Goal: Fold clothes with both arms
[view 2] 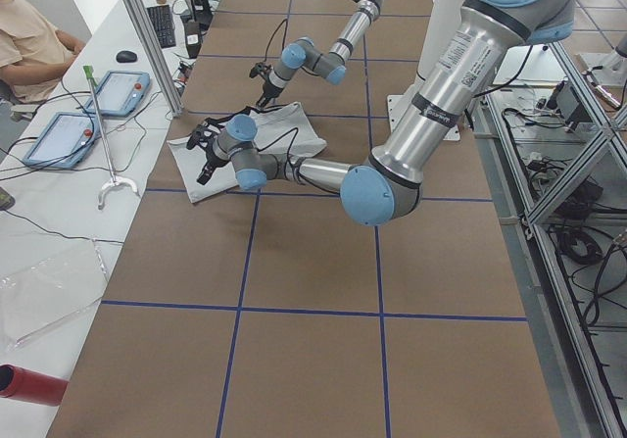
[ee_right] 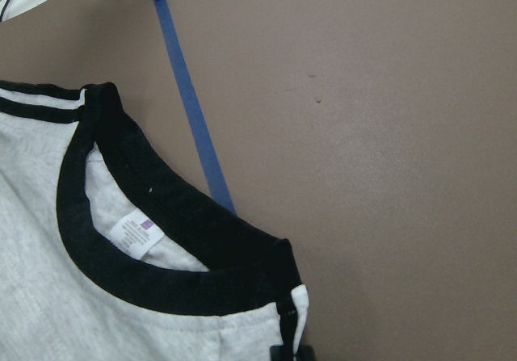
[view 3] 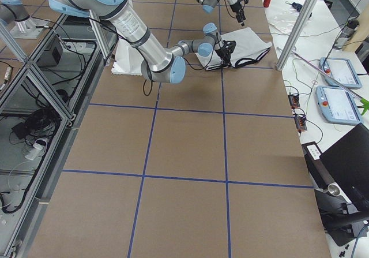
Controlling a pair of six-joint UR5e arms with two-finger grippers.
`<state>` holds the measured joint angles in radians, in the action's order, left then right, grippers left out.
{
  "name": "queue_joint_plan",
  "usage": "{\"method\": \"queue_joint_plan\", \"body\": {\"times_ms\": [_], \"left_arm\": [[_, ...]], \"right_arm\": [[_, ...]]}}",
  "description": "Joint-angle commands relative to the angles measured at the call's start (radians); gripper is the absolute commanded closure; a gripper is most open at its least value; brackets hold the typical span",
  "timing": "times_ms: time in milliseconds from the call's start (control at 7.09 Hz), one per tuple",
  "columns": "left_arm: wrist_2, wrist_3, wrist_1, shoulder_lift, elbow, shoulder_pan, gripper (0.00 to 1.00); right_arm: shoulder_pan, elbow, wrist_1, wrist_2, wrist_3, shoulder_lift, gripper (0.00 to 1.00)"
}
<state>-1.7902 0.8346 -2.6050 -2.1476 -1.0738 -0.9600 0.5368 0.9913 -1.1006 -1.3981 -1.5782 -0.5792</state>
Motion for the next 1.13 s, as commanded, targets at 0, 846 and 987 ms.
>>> {"method": "queue_joint_plan", "body": {"times_ms": [0,846,987], "left_arm": [[0.0,0.006,-0.003,-0.001,0.0,0.001,0.0],[-0.002,0.006,-0.003,0.021,-0.04,0.009,0.0],[-0.003,0.006,-0.003,0.032,-0.055,0.009,0.0]], "right_arm": [[-0.008,0.212,-0.121,-0.004,0.0,-0.1,1.0],[-0.173,0.727,-0.225,0.1,-0.026,-0.502,1.0],[-0.175,0.727,-0.225,0.102,-0.022,-0.507,0.44]]}}
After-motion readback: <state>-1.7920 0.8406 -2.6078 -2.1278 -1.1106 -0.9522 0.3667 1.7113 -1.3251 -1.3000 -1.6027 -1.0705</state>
